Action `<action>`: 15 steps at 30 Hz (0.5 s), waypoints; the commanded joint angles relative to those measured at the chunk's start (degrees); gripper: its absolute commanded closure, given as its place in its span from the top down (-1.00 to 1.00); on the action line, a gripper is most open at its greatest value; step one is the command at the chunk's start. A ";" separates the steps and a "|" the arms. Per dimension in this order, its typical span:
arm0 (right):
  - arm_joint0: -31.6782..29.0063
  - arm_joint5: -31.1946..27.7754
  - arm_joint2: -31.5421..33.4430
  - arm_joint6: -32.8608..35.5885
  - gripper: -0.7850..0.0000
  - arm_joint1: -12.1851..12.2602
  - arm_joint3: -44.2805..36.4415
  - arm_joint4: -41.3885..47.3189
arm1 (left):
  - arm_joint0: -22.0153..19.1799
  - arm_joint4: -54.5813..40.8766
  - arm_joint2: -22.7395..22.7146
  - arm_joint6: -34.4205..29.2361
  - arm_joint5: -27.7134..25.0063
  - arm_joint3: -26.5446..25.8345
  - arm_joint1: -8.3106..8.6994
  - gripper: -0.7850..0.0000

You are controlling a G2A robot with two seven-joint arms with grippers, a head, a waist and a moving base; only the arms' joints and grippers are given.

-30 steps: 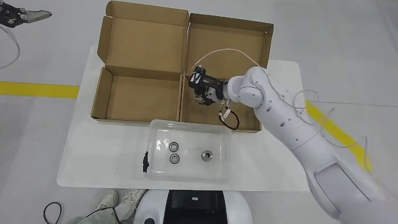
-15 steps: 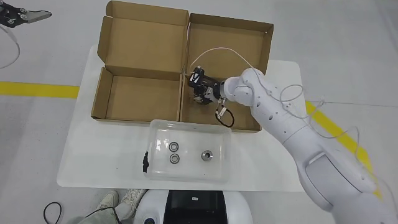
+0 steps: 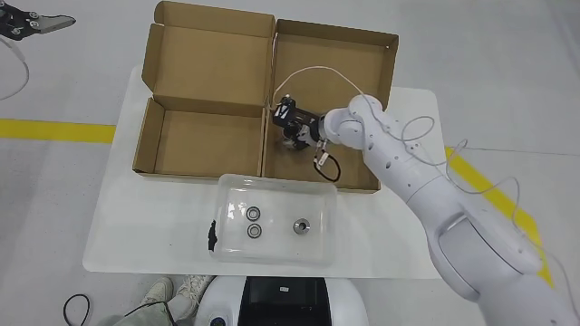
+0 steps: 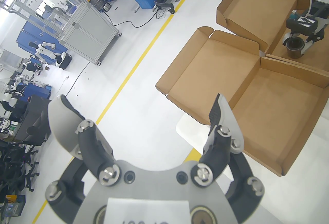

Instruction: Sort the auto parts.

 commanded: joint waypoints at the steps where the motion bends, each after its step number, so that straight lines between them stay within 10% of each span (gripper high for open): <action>1: 0.16 0.20 0.15 0.70 0.63 -0.08 -0.31 0.05 | 0.00 0.00 0.00 0.00 0.00 0.00 0.00 1.00; 15: -2.46 1.94 4.83 8.10 0.23 3.18 -15.59 -3.76 | 0.00 0.00 0.00 0.00 0.00 0.00 0.00 1.00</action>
